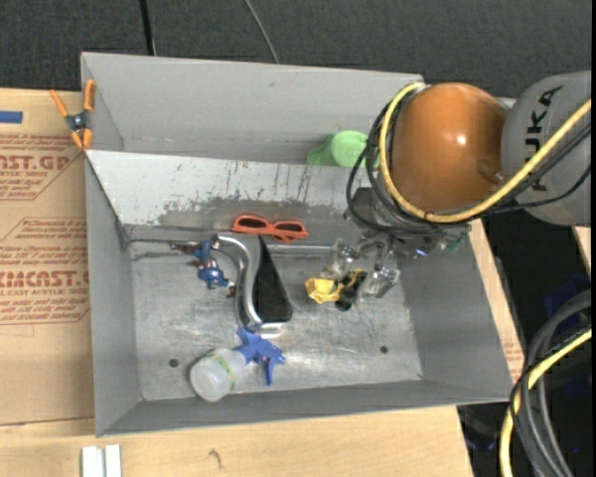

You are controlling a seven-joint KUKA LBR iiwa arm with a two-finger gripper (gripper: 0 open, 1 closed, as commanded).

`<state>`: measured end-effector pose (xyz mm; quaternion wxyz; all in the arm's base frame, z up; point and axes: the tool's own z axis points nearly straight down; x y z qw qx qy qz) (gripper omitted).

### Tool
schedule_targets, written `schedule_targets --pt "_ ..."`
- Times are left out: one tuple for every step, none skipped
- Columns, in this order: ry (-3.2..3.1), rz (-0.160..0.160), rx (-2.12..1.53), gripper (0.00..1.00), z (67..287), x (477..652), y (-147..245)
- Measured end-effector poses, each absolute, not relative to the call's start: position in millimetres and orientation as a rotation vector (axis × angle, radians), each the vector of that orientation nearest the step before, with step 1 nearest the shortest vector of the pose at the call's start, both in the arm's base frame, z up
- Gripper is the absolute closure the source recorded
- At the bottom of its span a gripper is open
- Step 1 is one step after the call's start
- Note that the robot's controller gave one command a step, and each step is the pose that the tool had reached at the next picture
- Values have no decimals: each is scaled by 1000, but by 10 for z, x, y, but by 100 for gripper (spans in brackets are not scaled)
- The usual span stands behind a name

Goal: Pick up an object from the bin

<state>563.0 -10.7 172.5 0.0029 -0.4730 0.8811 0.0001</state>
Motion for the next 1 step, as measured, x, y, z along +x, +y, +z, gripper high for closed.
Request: schedule_targets --pt "2779 9 -1475 100 2089 5603 -76"
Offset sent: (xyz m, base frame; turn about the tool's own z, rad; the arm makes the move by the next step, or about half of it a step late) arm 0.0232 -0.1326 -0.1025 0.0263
